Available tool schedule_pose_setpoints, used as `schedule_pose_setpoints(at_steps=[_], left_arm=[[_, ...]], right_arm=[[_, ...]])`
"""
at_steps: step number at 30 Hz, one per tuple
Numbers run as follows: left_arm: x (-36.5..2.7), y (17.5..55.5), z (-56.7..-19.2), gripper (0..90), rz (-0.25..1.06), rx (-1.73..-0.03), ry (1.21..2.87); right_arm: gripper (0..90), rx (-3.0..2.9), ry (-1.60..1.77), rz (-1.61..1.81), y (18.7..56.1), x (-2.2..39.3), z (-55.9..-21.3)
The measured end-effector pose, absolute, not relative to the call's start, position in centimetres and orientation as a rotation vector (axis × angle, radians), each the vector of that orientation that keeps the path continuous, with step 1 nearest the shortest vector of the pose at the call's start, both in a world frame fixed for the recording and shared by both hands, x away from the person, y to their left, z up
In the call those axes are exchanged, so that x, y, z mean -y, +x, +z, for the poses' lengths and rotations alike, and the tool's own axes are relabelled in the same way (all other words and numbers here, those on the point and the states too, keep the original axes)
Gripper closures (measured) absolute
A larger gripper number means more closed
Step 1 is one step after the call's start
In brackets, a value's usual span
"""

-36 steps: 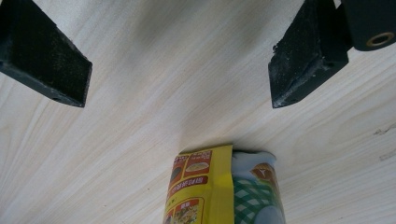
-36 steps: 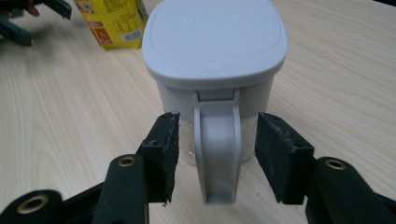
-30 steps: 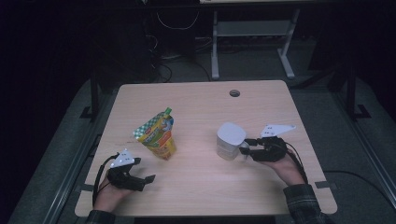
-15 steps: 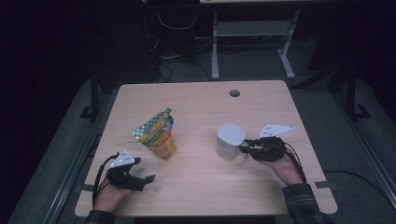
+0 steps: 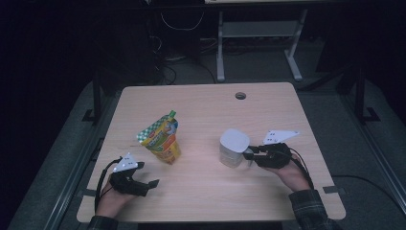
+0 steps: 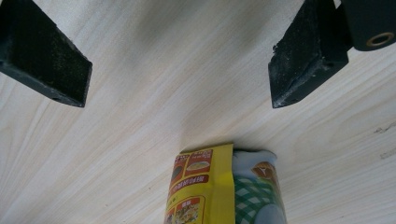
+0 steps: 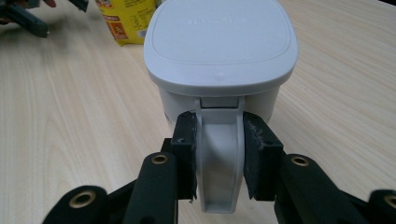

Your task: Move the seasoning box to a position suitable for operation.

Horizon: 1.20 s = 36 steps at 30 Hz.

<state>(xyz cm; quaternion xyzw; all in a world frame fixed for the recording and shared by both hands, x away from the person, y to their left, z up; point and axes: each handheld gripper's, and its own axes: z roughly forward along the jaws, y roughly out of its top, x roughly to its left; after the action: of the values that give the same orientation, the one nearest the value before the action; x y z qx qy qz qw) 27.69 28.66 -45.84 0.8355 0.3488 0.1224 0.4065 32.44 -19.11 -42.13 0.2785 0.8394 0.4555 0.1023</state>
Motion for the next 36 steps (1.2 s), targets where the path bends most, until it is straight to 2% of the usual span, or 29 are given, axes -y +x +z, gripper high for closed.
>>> schedule_pose_setpoints(at_steps=[36], left_arm=[[-28.6, 27.6, -45.8, 5.8, 0.305, -0.873, 2.105]], right_arm=[[68.4, -2.667, 0.486, 1.408, 28.4, 13.9, -41.2]])
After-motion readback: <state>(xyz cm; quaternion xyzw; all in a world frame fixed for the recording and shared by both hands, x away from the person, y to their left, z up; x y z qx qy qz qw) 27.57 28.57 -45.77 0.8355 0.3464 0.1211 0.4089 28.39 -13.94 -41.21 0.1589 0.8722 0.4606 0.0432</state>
